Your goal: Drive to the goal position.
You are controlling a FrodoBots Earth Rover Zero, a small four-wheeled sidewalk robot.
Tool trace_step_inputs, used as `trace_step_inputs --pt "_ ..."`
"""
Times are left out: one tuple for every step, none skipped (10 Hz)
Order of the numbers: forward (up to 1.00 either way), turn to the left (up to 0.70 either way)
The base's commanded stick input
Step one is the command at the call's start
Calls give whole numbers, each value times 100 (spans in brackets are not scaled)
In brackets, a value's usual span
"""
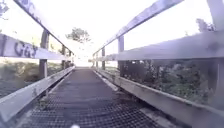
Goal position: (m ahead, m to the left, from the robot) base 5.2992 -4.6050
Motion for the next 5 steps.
trace_step_inputs --pt "0 0" --pt "0 0" --pt "0 0" --pt "0 0" --pt "0 70"
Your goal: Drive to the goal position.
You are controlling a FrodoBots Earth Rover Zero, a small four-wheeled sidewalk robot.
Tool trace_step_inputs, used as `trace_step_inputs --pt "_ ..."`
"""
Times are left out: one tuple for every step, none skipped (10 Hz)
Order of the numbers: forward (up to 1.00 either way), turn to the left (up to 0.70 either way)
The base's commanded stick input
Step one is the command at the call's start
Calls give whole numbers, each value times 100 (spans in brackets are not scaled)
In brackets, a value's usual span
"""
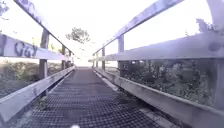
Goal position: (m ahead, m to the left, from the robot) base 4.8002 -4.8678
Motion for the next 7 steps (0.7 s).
trace_step_inputs --pt "0 70" --pt "0 70" --pt "0 70" --pt "0 70" --pt "0 70" --pt "0 70" --pt "0 70"
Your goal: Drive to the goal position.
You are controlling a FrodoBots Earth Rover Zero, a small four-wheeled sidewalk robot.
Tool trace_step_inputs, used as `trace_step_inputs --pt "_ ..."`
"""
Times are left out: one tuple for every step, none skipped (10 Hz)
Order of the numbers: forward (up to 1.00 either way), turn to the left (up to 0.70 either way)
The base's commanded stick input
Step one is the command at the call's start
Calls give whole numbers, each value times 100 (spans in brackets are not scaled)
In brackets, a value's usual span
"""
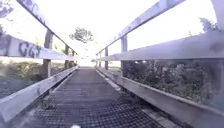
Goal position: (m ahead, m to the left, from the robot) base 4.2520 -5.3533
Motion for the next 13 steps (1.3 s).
trace_step_inputs --pt "0 70" --pt "0 70" --pt "0 70" --pt "0 70" --pt "0 70" --pt "0 70" --pt "0 70" --pt "0 70" --pt "0 0" --pt "0 0" --pt "70 0" --pt "70 0" --pt "70 0"
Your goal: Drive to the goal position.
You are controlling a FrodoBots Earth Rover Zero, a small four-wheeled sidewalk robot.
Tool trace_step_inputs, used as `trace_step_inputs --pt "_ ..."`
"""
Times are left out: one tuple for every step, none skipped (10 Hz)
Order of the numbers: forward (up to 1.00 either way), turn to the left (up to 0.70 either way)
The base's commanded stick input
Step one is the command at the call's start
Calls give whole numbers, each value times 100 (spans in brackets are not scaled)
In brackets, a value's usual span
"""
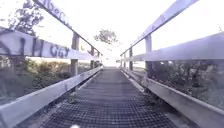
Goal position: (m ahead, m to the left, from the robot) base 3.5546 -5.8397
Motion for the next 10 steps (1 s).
trace_step_inputs --pt "70 0" --pt "70 0" --pt "70 0" --pt "70 0" --pt "70 0" --pt "70 0" --pt "70 0" --pt "70 0" --pt "70 0" --pt "70 0"
